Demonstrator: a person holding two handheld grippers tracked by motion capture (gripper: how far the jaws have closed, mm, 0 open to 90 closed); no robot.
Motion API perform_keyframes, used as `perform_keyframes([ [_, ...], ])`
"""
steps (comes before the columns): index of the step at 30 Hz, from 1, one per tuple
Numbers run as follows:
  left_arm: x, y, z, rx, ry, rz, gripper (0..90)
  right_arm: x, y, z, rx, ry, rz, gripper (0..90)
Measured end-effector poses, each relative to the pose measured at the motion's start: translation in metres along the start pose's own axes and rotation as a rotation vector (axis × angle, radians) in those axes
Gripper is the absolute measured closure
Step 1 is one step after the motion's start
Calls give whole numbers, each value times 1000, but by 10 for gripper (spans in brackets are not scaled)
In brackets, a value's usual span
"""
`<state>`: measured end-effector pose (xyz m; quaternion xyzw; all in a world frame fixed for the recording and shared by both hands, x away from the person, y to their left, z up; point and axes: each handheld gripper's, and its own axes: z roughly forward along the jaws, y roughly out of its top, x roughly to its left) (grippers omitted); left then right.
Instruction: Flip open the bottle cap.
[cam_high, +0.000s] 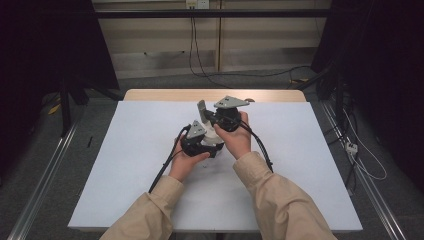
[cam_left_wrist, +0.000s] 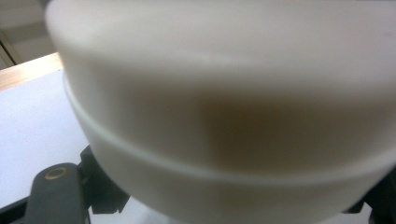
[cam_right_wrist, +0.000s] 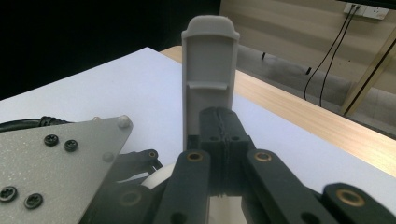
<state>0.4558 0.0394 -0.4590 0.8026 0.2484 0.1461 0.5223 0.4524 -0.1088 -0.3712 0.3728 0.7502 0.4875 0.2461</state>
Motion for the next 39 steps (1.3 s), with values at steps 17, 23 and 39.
perform_keyframes([
  [17,1,0,0,1,3,2,188,0,0,4,-1,3,-1,900],
  [23,1,0,0,-2,1,-4,188,0,1,5,3,4,1,900],
  [39,1,0,0,1,1,-5,189,0,1,8,4,7,-4,900],
])
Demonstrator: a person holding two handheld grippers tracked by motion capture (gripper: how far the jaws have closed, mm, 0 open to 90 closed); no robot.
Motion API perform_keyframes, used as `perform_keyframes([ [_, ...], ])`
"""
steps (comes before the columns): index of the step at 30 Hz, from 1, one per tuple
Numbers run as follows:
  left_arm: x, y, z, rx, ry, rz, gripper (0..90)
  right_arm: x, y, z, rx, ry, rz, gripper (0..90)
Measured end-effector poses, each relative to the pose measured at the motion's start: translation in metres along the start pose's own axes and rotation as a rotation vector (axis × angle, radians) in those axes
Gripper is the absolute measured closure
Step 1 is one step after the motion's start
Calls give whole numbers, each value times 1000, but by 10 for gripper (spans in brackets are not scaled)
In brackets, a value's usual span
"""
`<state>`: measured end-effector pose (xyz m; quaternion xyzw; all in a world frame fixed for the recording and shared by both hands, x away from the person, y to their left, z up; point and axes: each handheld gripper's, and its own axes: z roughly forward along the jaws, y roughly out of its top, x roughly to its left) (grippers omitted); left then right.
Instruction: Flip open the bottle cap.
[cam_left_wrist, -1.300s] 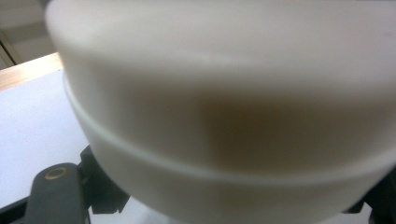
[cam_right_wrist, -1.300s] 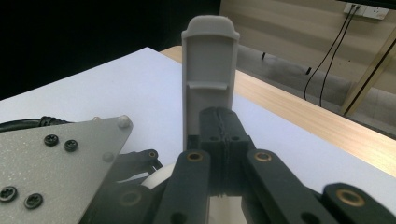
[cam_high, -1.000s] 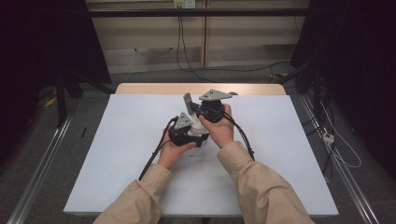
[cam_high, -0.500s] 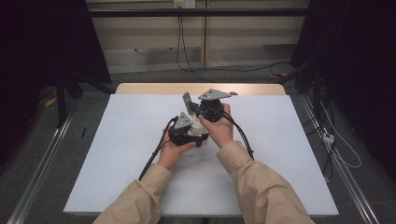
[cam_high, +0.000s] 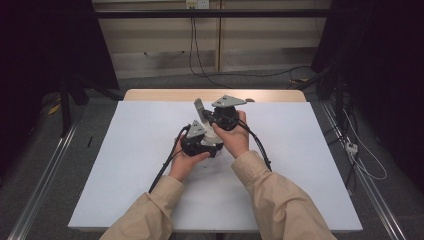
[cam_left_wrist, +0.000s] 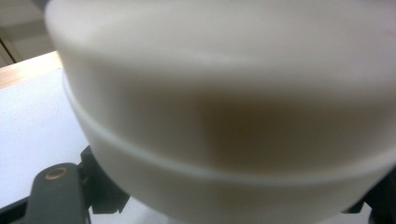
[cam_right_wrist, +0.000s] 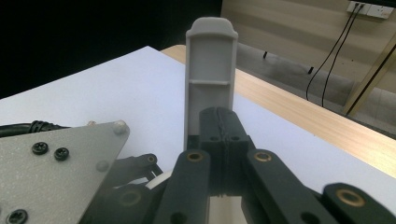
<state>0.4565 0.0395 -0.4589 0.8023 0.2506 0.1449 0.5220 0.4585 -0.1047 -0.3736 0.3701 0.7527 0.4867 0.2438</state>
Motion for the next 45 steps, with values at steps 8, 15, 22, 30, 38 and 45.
perform_keyframes([
  [8,0,0,0,5,1,1,189,0,1,2,4,3,5,900],
  [15,0,0,0,4,-2,-5,189,0,1,4,2,2,9,900],
  [22,0,0,0,7,0,-2,189,0,0,6,3,5,16,900],
  [30,-1,0,0,3,1,-7,190,0,0,7,6,8,19,900],
  [38,-1,1,0,9,6,7,190,1,0,10,9,4,6,900],
  [45,-1,1,0,9,7,8,190,1,-1,10,11,7,12,900],
])
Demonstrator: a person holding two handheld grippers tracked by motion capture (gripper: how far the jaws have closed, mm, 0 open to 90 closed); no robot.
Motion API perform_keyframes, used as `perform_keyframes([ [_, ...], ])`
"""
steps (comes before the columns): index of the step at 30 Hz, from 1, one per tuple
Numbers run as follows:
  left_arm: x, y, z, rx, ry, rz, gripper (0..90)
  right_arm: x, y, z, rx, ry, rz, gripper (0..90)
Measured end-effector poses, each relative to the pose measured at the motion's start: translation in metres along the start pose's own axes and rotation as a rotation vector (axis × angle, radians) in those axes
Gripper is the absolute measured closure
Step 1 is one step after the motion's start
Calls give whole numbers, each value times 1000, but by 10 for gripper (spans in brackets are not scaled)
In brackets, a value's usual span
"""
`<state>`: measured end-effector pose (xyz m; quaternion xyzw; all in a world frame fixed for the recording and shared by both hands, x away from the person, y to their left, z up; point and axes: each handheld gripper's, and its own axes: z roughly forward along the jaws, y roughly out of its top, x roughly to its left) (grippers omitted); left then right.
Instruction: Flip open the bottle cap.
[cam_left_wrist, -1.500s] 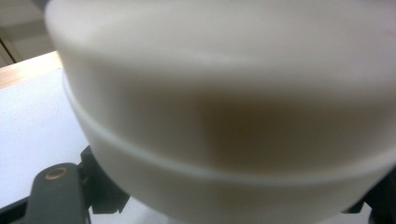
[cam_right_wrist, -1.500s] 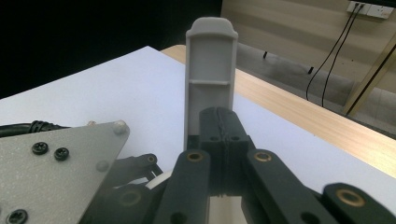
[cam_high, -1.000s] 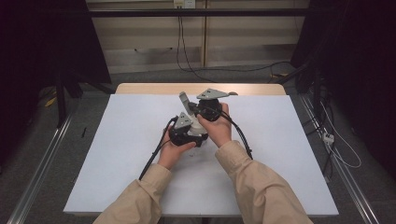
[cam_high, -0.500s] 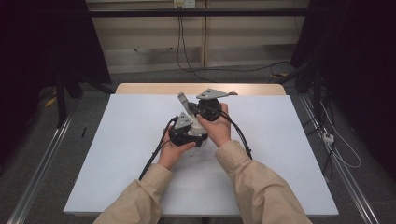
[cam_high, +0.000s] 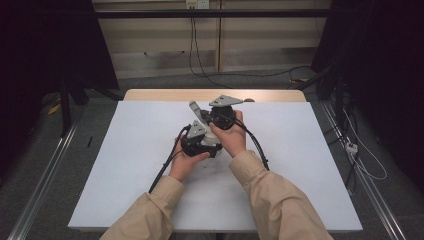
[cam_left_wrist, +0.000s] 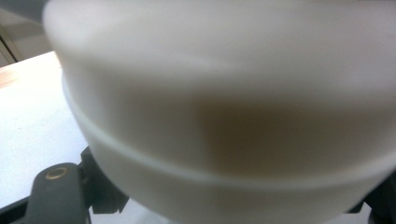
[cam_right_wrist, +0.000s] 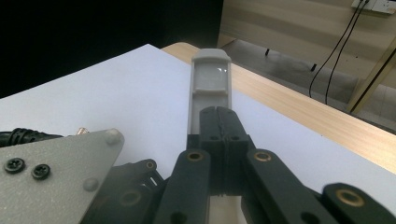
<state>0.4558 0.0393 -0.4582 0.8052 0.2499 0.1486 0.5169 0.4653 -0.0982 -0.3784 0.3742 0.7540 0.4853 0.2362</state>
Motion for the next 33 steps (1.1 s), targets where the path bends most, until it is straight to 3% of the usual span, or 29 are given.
perform_keyframes([
  [17,0,0,0,0,-2,-4,189,0,-2,3,8,6,7,900],
  [25,1,0,0,-4,-8,-18,187,3,-3,2,18,2,-18,900],
  [33,1,0,0,-4,-13,-3,183,2,-5,-1,3,11,-16,871],
])
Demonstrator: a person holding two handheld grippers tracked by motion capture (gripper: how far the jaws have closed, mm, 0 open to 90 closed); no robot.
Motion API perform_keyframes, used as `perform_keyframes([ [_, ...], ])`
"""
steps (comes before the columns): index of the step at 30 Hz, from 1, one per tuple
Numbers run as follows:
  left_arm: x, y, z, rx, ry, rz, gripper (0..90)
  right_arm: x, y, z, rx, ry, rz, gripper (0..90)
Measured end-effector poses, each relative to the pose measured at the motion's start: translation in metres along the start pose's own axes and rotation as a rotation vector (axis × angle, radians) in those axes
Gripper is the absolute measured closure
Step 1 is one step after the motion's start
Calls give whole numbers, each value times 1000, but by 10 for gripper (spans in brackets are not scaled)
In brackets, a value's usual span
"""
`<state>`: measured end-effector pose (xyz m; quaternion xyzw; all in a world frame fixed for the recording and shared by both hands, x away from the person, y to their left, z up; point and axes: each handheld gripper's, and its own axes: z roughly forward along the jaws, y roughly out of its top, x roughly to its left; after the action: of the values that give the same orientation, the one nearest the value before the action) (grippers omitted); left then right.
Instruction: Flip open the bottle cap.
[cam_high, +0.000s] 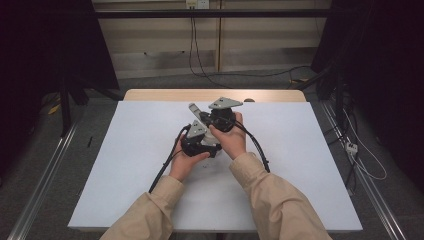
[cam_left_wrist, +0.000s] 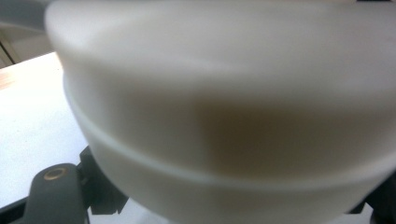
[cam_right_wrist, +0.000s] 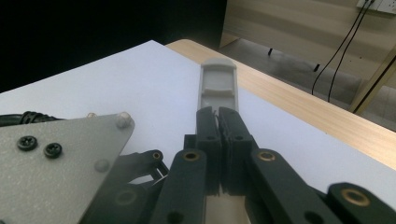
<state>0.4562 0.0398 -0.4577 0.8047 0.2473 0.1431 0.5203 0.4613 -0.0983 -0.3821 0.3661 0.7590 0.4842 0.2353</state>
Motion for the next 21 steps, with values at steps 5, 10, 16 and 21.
perform_keyframes([
  [5,0,2,-4,4,-5,9,172,-1,-1,-3,-9,5,9,842],
  [10,1,5,-9,-7,-22,4,133,-3,-3,-5,-11,4,10,808],
  [16,1,4,-17,-3,-41,-6,98,-4,-3,-11,-15,3,23,683],
  [21,3,4,-31,-15,-70,-50,89,-7,-4,-23,-28,13,41,505],
])
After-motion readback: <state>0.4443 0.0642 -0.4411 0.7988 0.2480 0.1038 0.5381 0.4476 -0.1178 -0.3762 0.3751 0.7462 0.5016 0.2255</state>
